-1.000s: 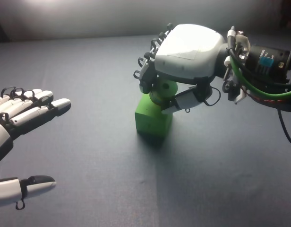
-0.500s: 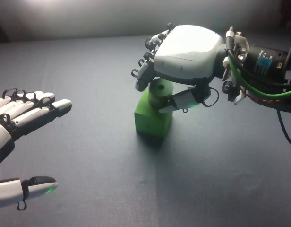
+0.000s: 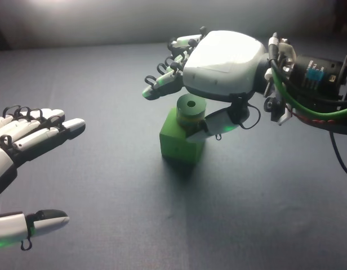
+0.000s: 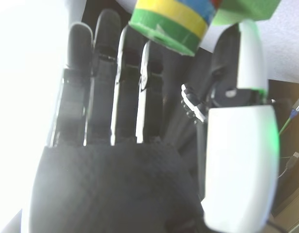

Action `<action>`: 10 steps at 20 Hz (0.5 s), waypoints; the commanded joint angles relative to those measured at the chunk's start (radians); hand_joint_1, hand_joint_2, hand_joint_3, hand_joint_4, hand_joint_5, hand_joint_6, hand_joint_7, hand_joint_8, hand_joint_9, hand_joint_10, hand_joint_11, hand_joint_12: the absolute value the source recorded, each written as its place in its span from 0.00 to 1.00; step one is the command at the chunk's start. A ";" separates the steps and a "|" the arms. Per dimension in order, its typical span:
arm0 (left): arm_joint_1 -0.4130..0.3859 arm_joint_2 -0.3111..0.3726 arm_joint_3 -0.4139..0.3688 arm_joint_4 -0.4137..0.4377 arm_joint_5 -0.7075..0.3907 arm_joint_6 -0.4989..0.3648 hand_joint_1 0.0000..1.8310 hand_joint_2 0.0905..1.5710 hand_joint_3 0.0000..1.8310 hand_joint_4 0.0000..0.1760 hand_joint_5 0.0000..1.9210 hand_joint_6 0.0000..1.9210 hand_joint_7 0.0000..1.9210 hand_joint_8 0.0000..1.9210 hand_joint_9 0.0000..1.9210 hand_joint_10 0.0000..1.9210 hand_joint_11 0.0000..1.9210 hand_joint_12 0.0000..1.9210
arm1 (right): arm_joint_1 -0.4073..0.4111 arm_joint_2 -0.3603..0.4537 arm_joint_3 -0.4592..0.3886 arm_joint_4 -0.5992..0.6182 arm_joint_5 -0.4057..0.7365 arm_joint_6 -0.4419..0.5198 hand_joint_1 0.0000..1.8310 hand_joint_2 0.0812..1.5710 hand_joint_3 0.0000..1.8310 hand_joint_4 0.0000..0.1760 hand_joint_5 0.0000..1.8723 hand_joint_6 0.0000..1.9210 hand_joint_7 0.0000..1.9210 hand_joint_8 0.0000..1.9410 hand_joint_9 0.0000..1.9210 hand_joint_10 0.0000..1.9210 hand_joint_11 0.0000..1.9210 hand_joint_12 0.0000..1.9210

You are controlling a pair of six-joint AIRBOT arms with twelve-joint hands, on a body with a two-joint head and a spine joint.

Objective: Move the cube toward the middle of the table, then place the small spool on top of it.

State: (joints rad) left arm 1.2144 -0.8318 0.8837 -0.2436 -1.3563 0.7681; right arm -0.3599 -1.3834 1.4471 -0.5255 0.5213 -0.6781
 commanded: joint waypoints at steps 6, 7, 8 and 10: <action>-0.006 -0.001 0.006 -0.009 -0.143 -0.005 0.48 0.61 0.00 0.75 0.11 0.00 0.06 0.00 0.05 0.00 0.00 0.20 | 0.012 0.069 -0.043 0.071 0.173 -0.004 0.36 0.50 0.00 1.00 0.00 0.00 0.00 0.00 0.00 0.00 0.00 0.01; -0.012 0.000 0.007 -0.010 -0.155 -0.004 0.47 0.61 0.00 0.74 0.11 0.00 0.06 0.00 0.04 0.00 0.00 0.19 | 0.012 0.106 -0.063 0.098 0.205 -0.018 0.37 0.51 0.01 1.00 0.00 0.00 0.00 0.00 0.00 0.00 0.00 0.00; -0.018 0.002 0.009 -0.011 -0.168 -0.003 0.46 0.62 0.00 0.69 0.10 0.00 0.06 0.00 0.04 0.00 0.00 0.18 | 0.005 0.144 -0.089 0.126 0.242 -0.035 0.38 0.52 0.01 1.00 0.00 0.00 0.00 0.00 0.00 0.00 0.00 0.00; -0.031 0.007 0.011 -0.016 -0.206 0.005 0.48 0.63 0.00 0.59 0.09 0.00 0.04 0.00 0.01 0.00 0.00 0.11 | -0.044 0.230 -0.148 0.198 0.349 -0.055 0.33 0.53 0.01 1.00 0.00 0.00 0.00 0.00 0.00 0.00 0.00 0.00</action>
State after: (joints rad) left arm 1.1889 -0.8314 0.8890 -0.2653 -1.4300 0.7742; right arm -0.4309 -1.1240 1.2896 -0.3145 0.7723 -0.7345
